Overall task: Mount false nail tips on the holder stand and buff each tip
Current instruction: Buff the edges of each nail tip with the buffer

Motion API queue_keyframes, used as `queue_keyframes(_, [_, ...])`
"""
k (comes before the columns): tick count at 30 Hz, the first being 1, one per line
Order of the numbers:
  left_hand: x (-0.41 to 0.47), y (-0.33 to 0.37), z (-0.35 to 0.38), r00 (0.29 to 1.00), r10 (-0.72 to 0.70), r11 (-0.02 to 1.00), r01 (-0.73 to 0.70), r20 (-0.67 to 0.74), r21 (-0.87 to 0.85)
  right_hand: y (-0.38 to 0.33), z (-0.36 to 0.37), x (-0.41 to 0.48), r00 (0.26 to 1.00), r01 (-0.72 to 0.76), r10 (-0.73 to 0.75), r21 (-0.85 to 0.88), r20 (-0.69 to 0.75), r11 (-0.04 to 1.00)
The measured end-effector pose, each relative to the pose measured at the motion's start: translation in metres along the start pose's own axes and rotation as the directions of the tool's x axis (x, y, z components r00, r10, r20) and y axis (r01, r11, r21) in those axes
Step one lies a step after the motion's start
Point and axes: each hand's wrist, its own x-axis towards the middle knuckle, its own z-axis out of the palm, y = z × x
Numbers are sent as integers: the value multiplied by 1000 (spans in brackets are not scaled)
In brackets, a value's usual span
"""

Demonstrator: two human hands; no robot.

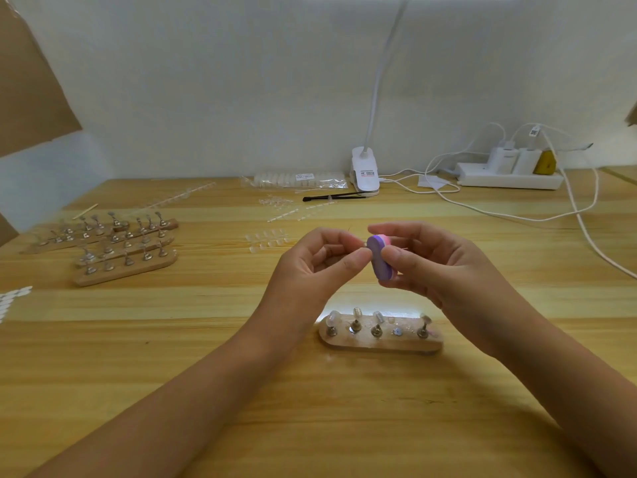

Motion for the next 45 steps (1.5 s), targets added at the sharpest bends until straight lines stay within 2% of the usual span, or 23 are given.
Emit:
queue_keyframes(3, [1,0,-1,999,-30,999,29,-41,-39,-1,-1,0,999,-21,21,-8,31,1000])
queue_keyframes(7, [2,2,0,999,-7,1000,7,-35,-1,-1,-3,0,1000,-2,2,12,5,1000])
queue_keyframes(11, [3,1,-2,999,-3,999,1,-40,-50,-3,-2,-1,998,-39,39,-12,43,999])
queue_keyframes(15, [1,0,-2,1000,30,999,-30,5,27,-1,-3,0,999,-42,42,17,5,999])
queue_keyframes(21, [2,0,-3,1000,-1,1000,2,13,-7,-4,-3,-1,997,-61,61,-3,40,998])
queue_keyframes(25, [1,1,0,999,32,999,-33,40,31,-2,-3,0,999,-50,50,9,0,999])
queue_keyframes(29, [2,0,-2,1000,14,1000,-14,25,13,-4,-4,0,997,-65,65,-11,38,998])
queue_keyframes(33, [1,-1,-1,998,46,997,-49,47,58,-1,-4,1,999,-53,53,14,6,998])
queue_keyframes(38, [4,-1,-4,1000,13,1000,-13,-8,21,-2,-4,1,996,-74,75,-13,45,997])
queue_keyframes(42, [2,0,-2,999,30,998,-31,31,52,1,-4,1,999,-50,49,23,9,998])
queue_keyframes(45, [3,0,-3,1000,4,1000,-5,8,29,-1,-4,0,997,-68,68,-2,47,998])
